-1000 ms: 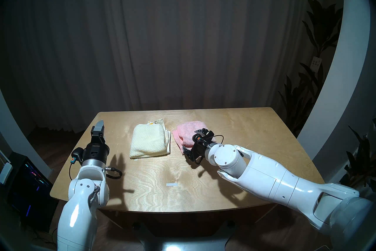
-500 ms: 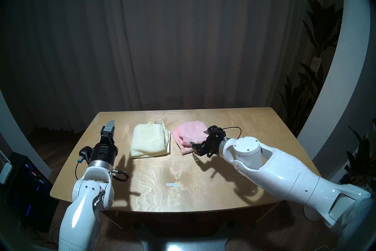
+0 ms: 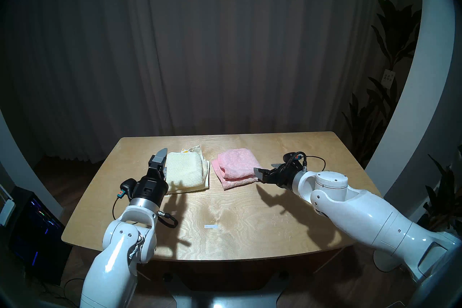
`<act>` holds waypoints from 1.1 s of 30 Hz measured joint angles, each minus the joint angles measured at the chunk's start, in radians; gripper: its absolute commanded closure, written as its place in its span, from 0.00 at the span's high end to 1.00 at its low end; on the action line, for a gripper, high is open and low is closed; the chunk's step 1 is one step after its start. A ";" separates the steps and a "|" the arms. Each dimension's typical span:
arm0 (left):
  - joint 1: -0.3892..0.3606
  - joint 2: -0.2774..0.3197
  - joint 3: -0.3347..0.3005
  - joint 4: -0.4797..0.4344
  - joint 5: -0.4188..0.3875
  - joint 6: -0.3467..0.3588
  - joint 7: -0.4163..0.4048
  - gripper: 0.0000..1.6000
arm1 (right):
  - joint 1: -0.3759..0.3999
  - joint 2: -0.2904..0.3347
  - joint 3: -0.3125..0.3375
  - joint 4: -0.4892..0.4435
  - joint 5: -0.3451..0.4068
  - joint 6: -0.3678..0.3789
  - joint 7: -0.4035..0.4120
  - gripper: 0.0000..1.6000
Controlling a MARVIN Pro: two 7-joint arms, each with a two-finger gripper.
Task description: Fold each towel twice and stack them on table
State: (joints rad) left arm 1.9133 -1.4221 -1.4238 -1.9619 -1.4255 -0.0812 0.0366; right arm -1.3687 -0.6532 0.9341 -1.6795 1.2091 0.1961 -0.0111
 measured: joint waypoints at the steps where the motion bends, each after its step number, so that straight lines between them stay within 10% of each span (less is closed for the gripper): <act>1: -0.002 -0.001 0.006 0.001 -0.004 0.005 0.000 1.00 | -0.013 0.001 0.010 0.003 0.031 -0.003 -0.004 1.00; 25: -0.077 0.070 0.104 0.026 -0.059 0.250 0.154 1.00 | -0.221 -0.068 0.265 -0.039 0.734 -0.100 -0.205 1.00; 33: -0.143 0.101 0.128 0.071 -0.100 0.386 0.259 1.00 | -0.208 -0.094 0.280 -0.089 0.828 -0.128 -0.369 1.00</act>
State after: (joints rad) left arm 1.7702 -1.3214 -1.2955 -1.8912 -1.5259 0.3048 0.2954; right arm -1.5764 -0.7469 1.2140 -1.7682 2.0371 0.0679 -0.3802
